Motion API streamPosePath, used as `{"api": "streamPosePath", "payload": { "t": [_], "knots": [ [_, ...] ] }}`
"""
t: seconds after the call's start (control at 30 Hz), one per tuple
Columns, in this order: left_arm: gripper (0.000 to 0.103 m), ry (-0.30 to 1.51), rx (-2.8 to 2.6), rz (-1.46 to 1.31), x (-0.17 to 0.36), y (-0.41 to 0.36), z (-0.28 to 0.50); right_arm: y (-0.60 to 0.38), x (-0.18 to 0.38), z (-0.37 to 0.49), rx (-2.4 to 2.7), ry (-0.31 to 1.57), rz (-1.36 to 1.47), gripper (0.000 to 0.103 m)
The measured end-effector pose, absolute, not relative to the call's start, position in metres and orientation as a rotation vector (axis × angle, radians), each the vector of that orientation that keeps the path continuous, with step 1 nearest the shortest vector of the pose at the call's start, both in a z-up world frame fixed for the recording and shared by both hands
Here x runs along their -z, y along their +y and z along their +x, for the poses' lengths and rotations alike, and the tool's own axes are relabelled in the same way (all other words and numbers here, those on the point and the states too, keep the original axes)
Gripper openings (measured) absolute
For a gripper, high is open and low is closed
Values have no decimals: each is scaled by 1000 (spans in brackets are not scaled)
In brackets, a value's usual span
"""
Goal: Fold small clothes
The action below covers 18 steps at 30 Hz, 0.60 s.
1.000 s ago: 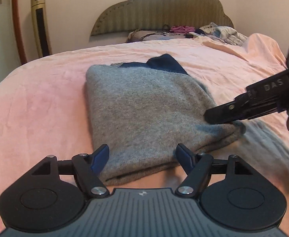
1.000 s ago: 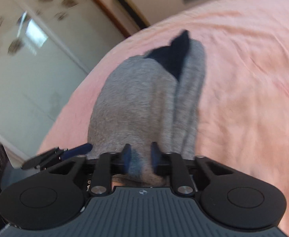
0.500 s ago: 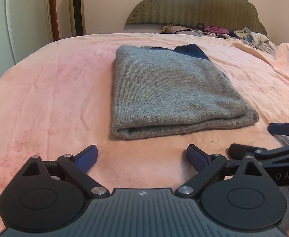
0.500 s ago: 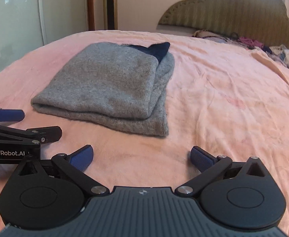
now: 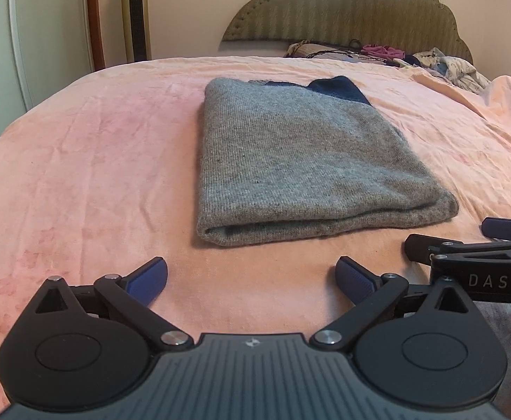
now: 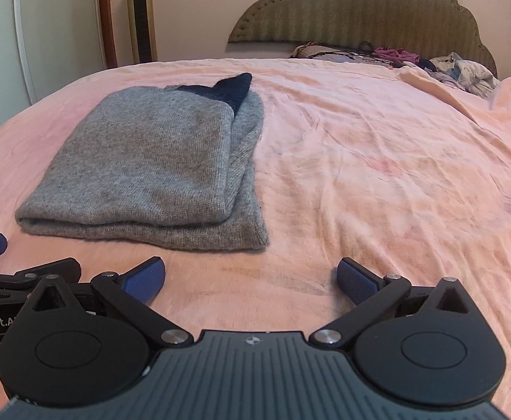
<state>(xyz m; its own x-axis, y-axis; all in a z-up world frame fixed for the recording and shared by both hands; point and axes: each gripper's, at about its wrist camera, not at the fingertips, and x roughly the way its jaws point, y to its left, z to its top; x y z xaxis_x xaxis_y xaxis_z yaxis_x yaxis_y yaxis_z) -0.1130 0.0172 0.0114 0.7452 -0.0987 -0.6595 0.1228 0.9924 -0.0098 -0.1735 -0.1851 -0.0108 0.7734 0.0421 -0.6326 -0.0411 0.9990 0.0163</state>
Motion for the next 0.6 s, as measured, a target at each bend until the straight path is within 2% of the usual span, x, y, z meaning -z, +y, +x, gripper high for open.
{"api": "streamPosePath", "payload": {
  "t": [0.6],
  "knots": [
    [103, 721, 119, 32, -11, 17, -111, -187, 10, -176, -39, 685, -1, 103]
  ]
}}
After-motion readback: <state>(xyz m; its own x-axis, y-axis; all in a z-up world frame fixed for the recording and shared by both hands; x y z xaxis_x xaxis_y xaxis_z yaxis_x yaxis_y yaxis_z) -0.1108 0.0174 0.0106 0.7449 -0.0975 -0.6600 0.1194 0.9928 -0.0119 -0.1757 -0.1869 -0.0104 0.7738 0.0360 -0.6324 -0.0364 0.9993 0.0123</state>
